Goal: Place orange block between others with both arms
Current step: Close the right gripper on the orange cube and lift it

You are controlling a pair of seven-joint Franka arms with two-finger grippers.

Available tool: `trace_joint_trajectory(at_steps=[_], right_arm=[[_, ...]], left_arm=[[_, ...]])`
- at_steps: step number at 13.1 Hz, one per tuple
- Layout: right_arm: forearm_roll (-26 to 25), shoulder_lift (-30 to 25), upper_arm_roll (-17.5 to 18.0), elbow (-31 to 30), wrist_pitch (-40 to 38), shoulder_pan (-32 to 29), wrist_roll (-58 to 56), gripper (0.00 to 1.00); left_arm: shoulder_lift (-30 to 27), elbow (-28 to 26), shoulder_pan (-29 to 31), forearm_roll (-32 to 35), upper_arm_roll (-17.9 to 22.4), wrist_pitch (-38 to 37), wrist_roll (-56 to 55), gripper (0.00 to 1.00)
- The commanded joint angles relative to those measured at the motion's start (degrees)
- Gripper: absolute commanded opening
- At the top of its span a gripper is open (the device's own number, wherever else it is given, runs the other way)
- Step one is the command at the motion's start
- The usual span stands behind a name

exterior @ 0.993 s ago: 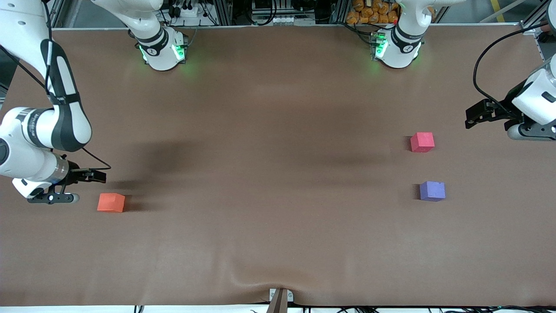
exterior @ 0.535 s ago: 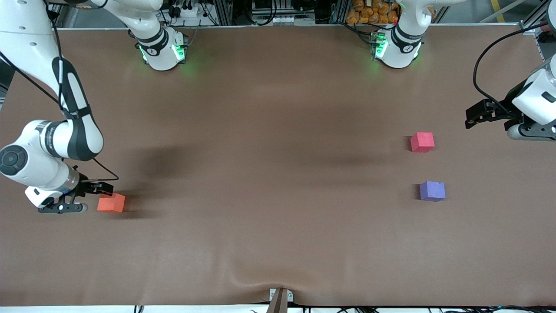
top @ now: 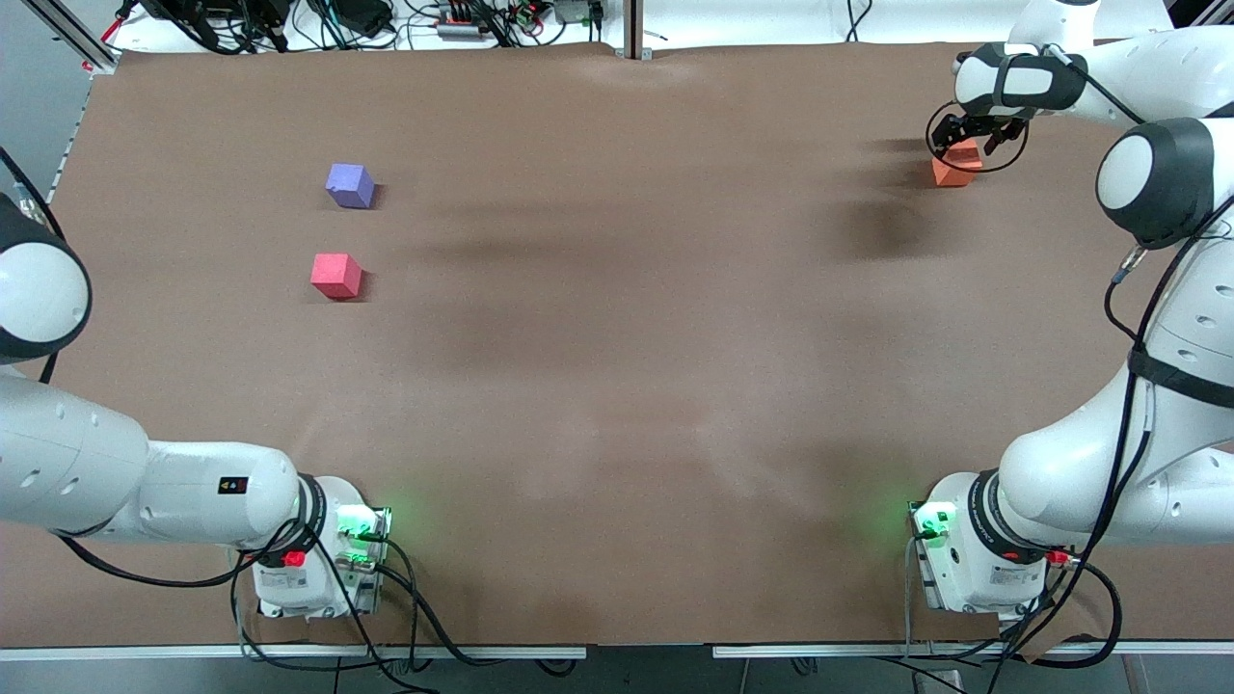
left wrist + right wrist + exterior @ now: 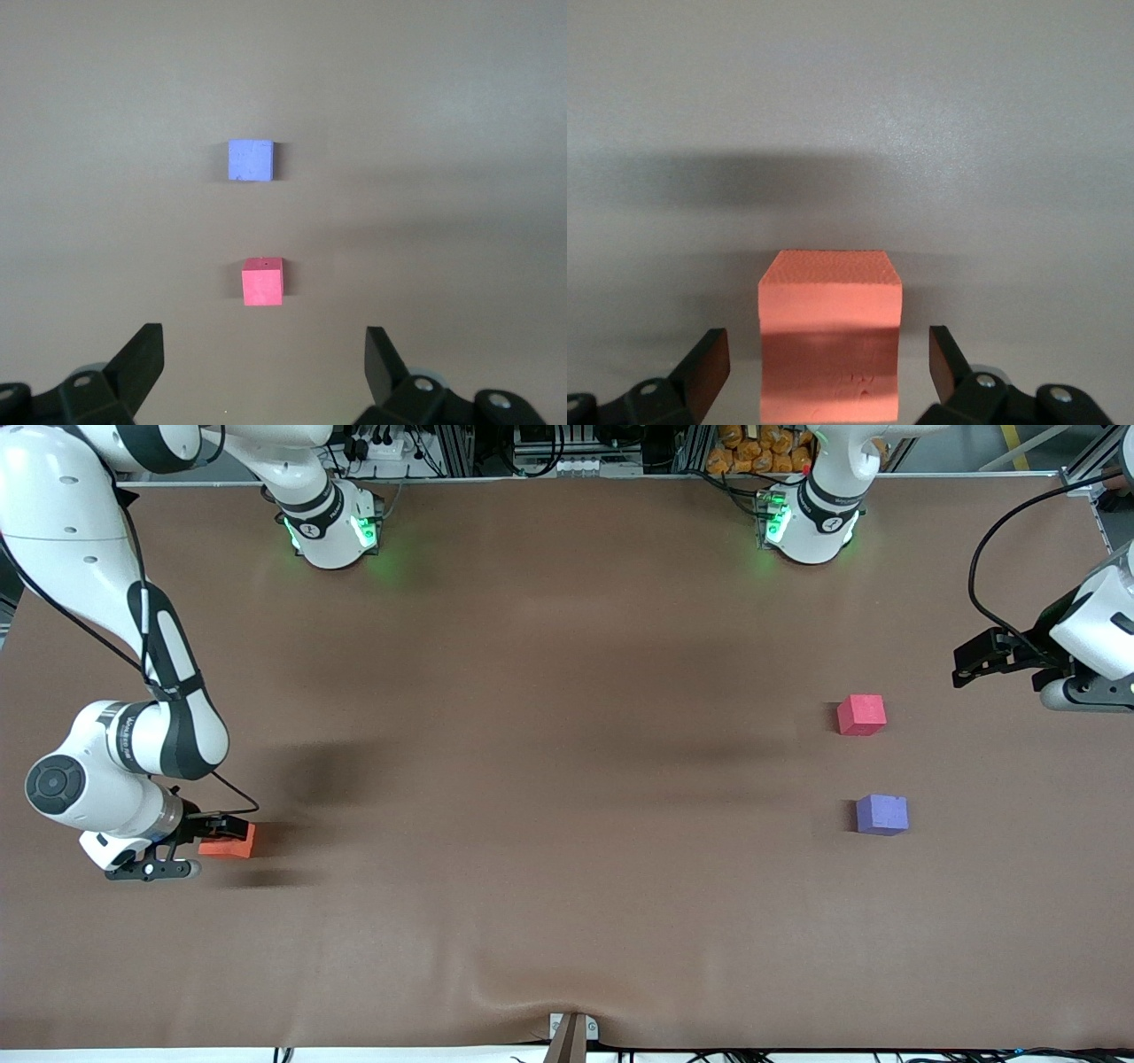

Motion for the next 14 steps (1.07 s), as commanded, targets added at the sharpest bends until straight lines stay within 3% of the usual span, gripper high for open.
trace_joint_trajectory(at_steps=[1, 4, 5, 6, 7, 8, 9, 14], right_arm=[[1.1, 1.9, 0.3, 1.8, 0.4, -0.3, -0.7, 1.00], [1.1, 2.6, 0.2, 1.8, 0.4, -0.2, -0.6, 1.00], [1.1, 2.9, 0.2, 1.8, 0.4, -0.4, -0.6, 0.95], [1.1, 2.9, 0.2, 1.8, 0.3, -0.4, -0.5, 0.58], [1.1, 2.9, 0.2, 1.8, 0.3, -0.5, -0.5, 0.29], [1.2, 2.8, 0.2, 1.8, 0.3, -0.5, -0.5, 0.08], [1.7, 2.7, 0.3, 1.8, 0.2, -0.5, -0.5, 0.00], [3.1, 1.2, 0.3, 3.3, -2.4, 0.4, -0.5, 0.00]], left_arm=[[0.5, 1.0, 0.3, 0.8, -0.2, -0.8, 0.8, 1.00], [0.5, 0.9, 0.4, 0.9, -0.2, -0.8, 0.8, 1.00], [0.5, 0.9, 0.7, 0.9, -0.2, -0.8, 0.9, 1.00], [0.5, 0.9, 0.7, 0.9, -0.2, -0.8, 1.1, 1.00], [0.5, 0.9, 0.7, 0.9, -0.2, -0.8, 1.1, 1.00], [0.5, 1.0, 0.7, 0.9, -0.2, -0.8, 1.1, 1.00], [0.5, 1.0, 0.8, 0.9, -0.2, -0.8, 1.2, 1.00], [0.7, 0.9, 1.2, 0.9, -0.3, -0.8, 1.2, 1.00]])
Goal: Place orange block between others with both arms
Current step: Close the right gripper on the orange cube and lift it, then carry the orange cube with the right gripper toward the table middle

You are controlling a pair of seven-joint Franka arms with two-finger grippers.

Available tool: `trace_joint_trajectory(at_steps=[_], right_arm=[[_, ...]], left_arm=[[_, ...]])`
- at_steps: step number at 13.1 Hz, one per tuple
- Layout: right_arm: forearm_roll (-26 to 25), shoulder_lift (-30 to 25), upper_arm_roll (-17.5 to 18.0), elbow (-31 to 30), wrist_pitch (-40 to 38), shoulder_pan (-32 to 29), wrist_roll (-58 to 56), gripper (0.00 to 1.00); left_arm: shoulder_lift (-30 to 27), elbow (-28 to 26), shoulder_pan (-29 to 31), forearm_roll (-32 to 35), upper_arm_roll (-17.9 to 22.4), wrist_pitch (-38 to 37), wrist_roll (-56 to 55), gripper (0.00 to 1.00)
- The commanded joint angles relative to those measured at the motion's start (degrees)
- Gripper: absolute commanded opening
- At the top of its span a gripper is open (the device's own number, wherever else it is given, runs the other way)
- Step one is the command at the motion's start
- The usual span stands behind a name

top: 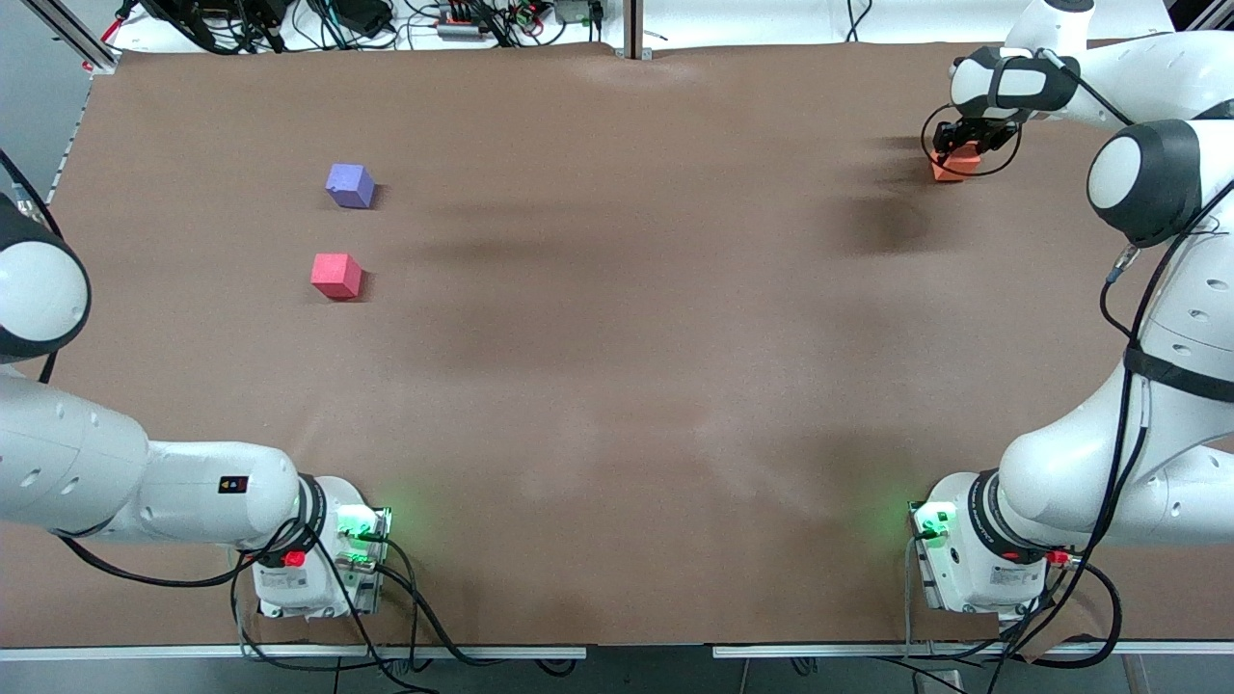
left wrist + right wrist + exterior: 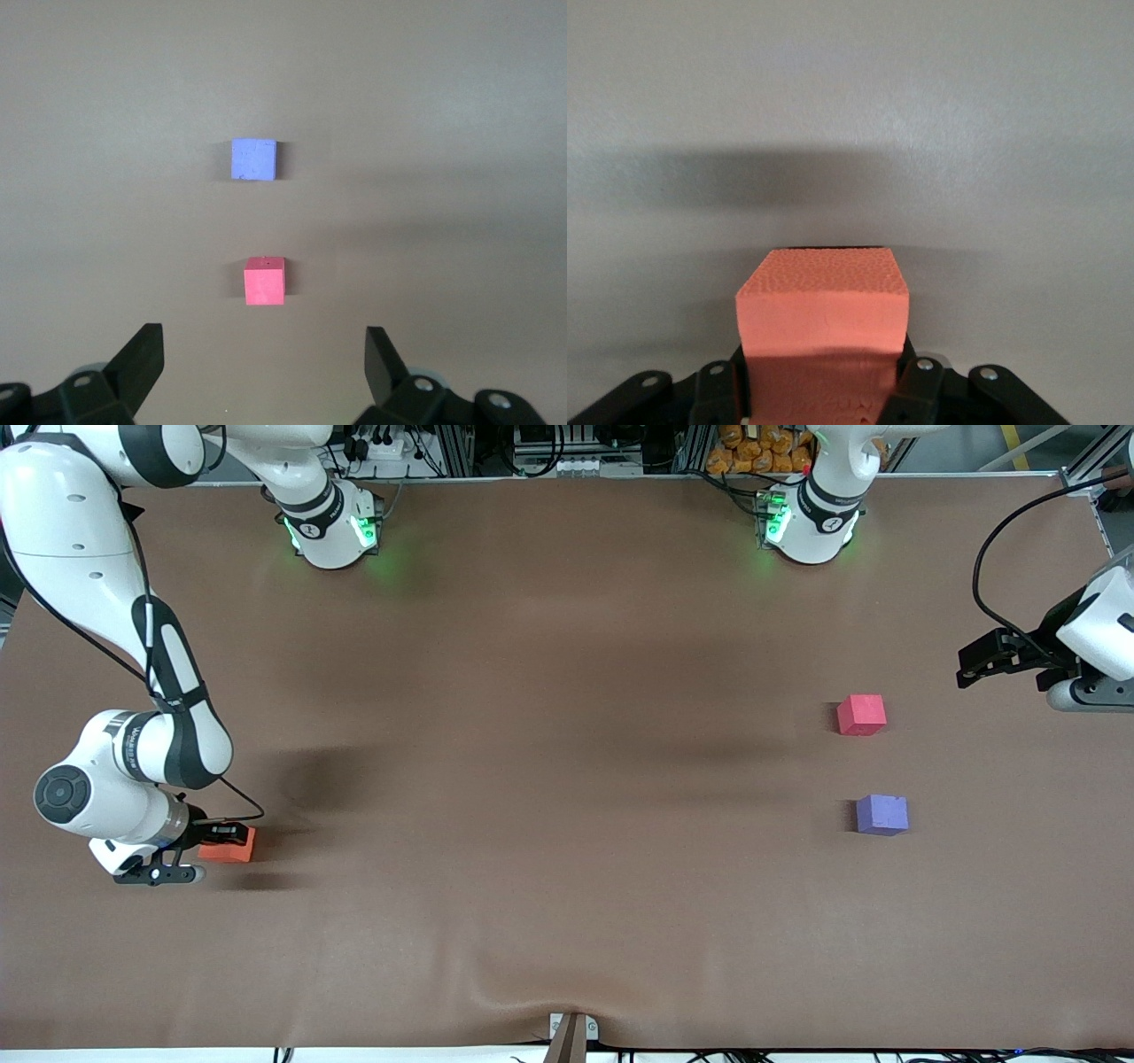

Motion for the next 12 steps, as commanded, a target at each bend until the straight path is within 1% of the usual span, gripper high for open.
trace_joint_trajectory(at_steps=[1, 3, 5, 9, 12], right_arm=[[0.9, -1.2, 0.3, 3.3, -5.5, 0.4, -0.6, 0.00], [1.1, -1.1, 0.6, 8.5, -12.0, 1.9, -0.3, 0.00], [1.1, -0.8, 0.6, 10.4, -12.0, 5.3, 2.1, 0.00], [1.3, -0.7, 0.7, 13.1, -11.9, 15.9, 12.1, 0.00], [4.1, -0.3, 0.7, 13.9, -11.8, 23.8, 16.6, 0.00]], left_arm=[[0.7, 1.1, 0.8, 0.9, -0.3, -0.8, 1.2, 1.00], [0.8, 0.8, 0.7, 0.9, -0.3, -0.8, 1.1, 1.00], [0.7, 1.1, 0.5, 0.9, -0.3, -0.8, 1.0, 1.00], [0.8, 1.0, 0.4, 0.9, -0.4, -0.8, 1.1, 1.00], [0.9, 1.0, 0.6, 0.9, -0.4, -0.8, 1.1, 1.00]])
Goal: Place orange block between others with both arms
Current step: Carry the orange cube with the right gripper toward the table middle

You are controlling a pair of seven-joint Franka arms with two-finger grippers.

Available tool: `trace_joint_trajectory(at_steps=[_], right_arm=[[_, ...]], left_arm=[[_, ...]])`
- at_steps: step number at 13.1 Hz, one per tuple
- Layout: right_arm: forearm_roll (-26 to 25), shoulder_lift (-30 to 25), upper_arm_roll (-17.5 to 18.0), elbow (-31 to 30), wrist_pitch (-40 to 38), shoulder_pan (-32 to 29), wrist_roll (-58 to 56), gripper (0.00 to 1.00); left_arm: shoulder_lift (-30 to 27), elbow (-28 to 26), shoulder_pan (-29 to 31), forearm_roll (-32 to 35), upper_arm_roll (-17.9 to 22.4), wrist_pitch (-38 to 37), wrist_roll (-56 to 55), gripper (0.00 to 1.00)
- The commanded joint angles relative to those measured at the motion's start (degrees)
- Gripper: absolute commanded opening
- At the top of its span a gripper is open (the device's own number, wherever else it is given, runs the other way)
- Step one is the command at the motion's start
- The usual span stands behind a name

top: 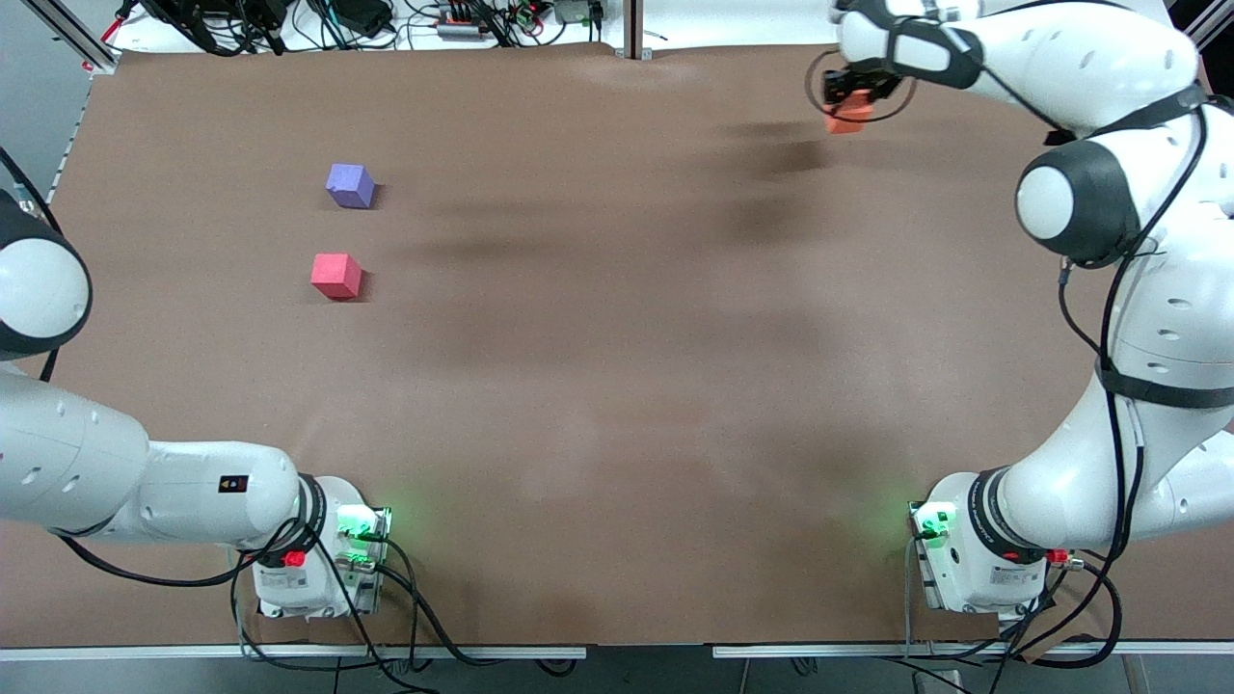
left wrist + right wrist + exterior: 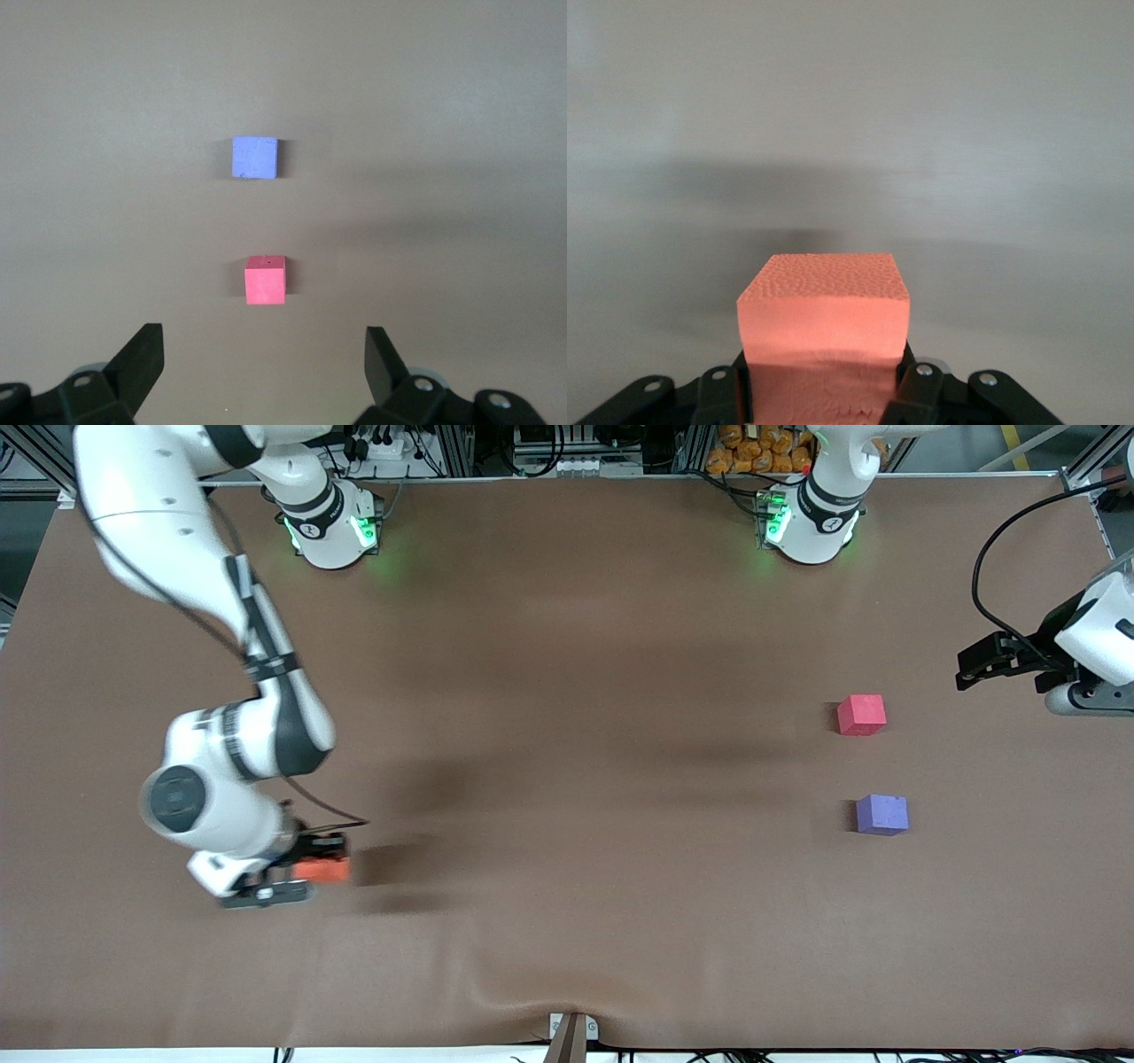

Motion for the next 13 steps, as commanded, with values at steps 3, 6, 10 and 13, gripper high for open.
trace_joint_trajectory(at_steps=[3, 6, 10, 13], right_arm=[[7.3, 0.9, -0.8, 1.3, -0.8, 9.5, 4.5, 0.00], [10.6, 1.7, -1.0, 1.3, -0.5, 16.6, 6.2, 0.00], [9.5, 3.7, -1.1, 2.1, -0.6, 23.8, 20.8, 0.00], [7.3, 4.6, -1.3, 1.6, -0.6, 24.6, 23.8, 0.00]], left_arm=[[0.5, 1.0, 0.1, 0.8, -0.2, -0.8, 0.6, 1.00], [1.2, 1.1, -0.1, 0.8, -0.2, -0.7, 0.5, 1.00], [1.3, 1.0, -0.2, 0.8, -0.2, -0.7, 0.4, 1.00], [1.3, 1.1, -0.3, 0.2, -0.3, -0.7, 0.2, 1.00]])
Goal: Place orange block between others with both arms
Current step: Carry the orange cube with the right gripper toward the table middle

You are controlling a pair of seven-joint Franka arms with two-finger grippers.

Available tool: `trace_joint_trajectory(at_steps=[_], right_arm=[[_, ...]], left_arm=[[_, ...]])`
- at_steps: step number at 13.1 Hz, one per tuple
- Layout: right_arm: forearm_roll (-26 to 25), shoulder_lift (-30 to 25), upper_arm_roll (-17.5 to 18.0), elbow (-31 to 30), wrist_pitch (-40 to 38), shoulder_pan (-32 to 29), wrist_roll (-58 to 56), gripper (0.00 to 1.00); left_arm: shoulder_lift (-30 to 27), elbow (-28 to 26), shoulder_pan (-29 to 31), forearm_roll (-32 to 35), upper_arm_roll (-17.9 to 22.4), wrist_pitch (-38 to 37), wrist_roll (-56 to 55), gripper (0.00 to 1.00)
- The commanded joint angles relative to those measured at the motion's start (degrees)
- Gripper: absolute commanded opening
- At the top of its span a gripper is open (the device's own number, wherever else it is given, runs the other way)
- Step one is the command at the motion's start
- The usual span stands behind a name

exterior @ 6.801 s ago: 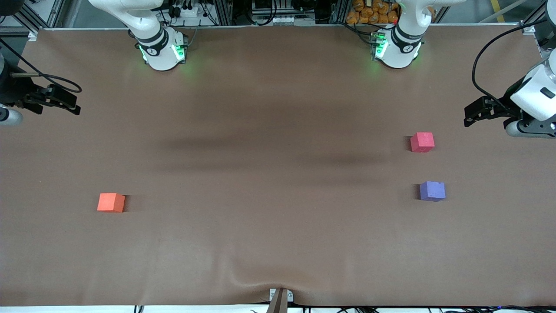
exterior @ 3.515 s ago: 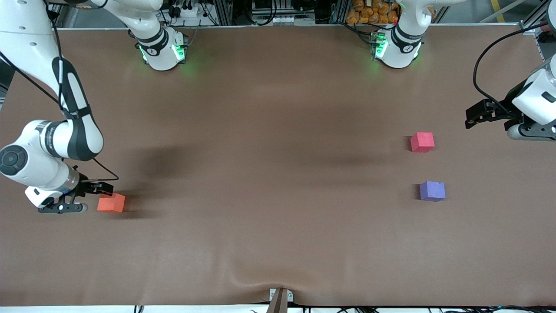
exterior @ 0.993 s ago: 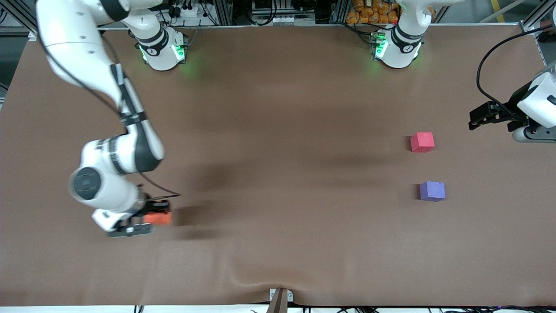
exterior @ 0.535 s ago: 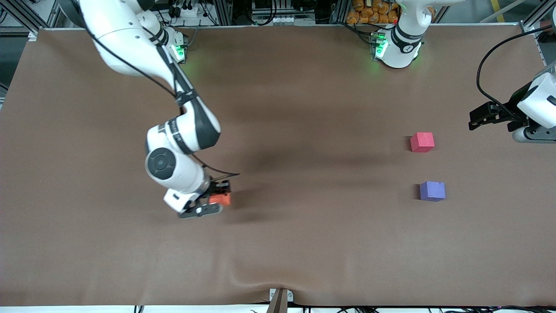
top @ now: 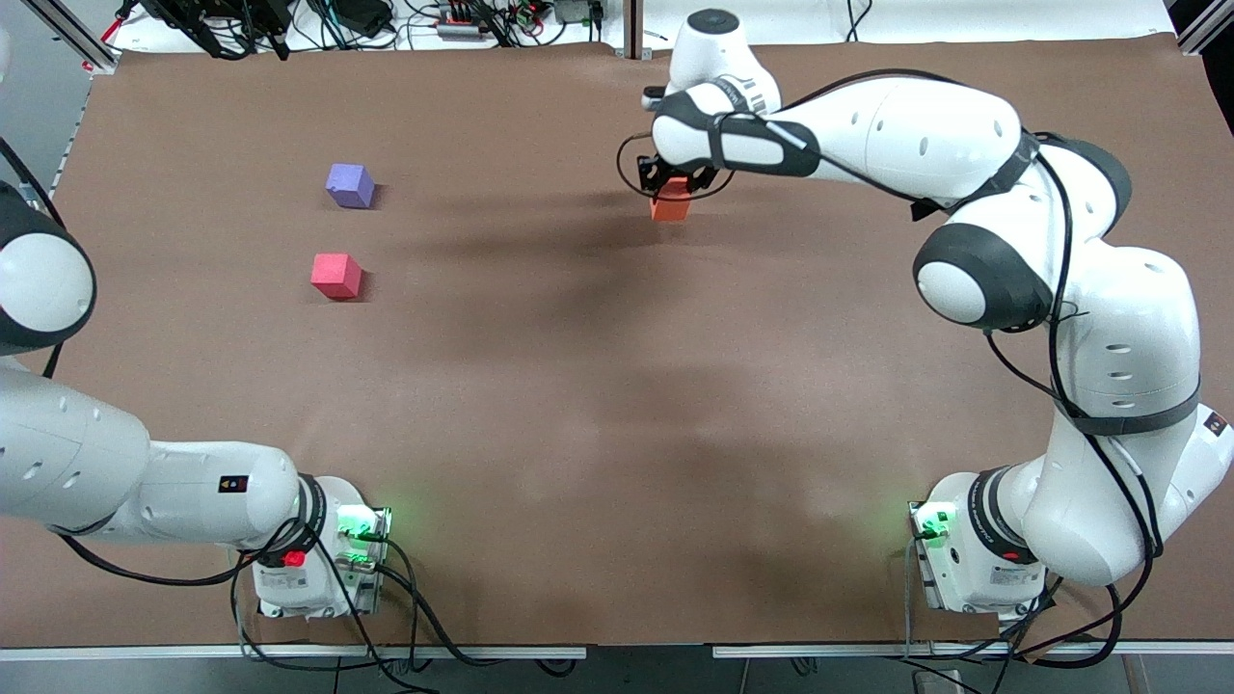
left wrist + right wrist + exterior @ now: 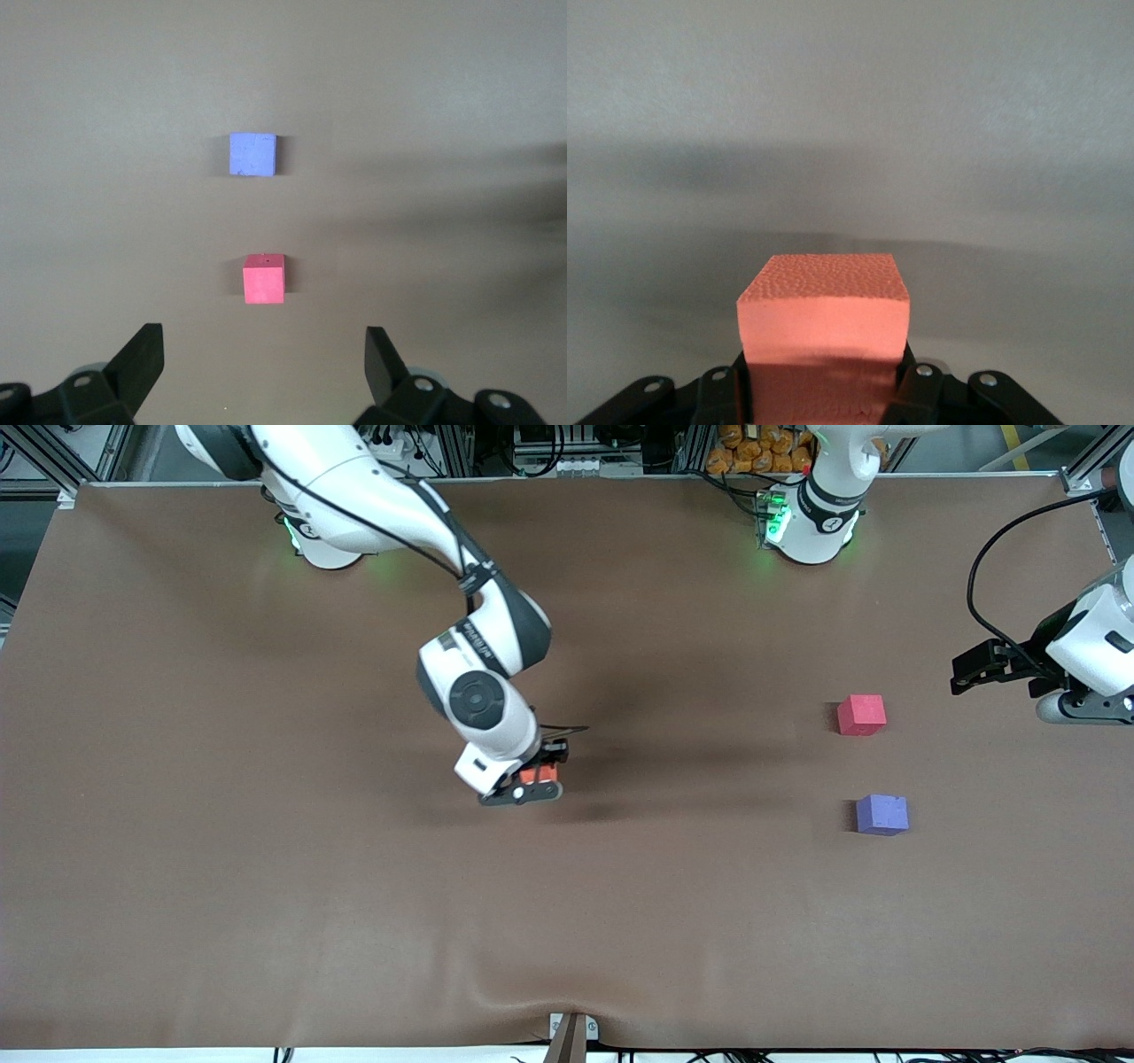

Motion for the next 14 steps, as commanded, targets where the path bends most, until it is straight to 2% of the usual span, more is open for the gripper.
trace_joint_trajectory(at_steps=[1, 3, 7, 8, 9, 12, 14], right_arm=[[-3.5, 2.1, -0.9, 1.5, -0.4, -0.9, 2.6, 0.00], [-7.2, 3.1, -0.9, 1.4, -0.2, -1.7, 4.8, 0.00], [-7.2, 4.5, -0.8, 0.7, 3.2, -0.5, 10.8, 0.02], [-7.2, 4.5, -0.8, 0.5, 3.2, -0.6, 10.8, 0.30], [-7.2, 4.6, -0.8, -0.1, 3.2, -0.6, 10.8, 0.97], [-6.9, 3.4, -0.8, -0.3, 2.4, -1.7, 10.9, 1.00], [-6.9, -0.1, -0.8, 0.0, -1.5, -2.8, 10.2, 1.00]], left_arm=[[0.5, 0.9, -0.4, 0.2, -0.4, -0.8, 0.1, 1.00], [1.4, 0.9, -0.9, 0.0, -0.8, -0.7, 0.2, 1.00], [1.5, 0.9, -1.1, 0.0, -0.8, -0.8, 0.2, 1.00], [1.5, 0.9, -1.1, 0.0, -0.8, -0.8, 0.1, 1.00], [1.5, 0.9, -1.0, 0.0, -0.9, -0.8, 0.1, 1.00], [1.5, 1.1, -1.0, 0.1, -0.9, -0.7, 0.2, 1.00], [1.5, 1.2, -1.0, 0.1, -0.8, -0.7, 0.1, 1.00]])
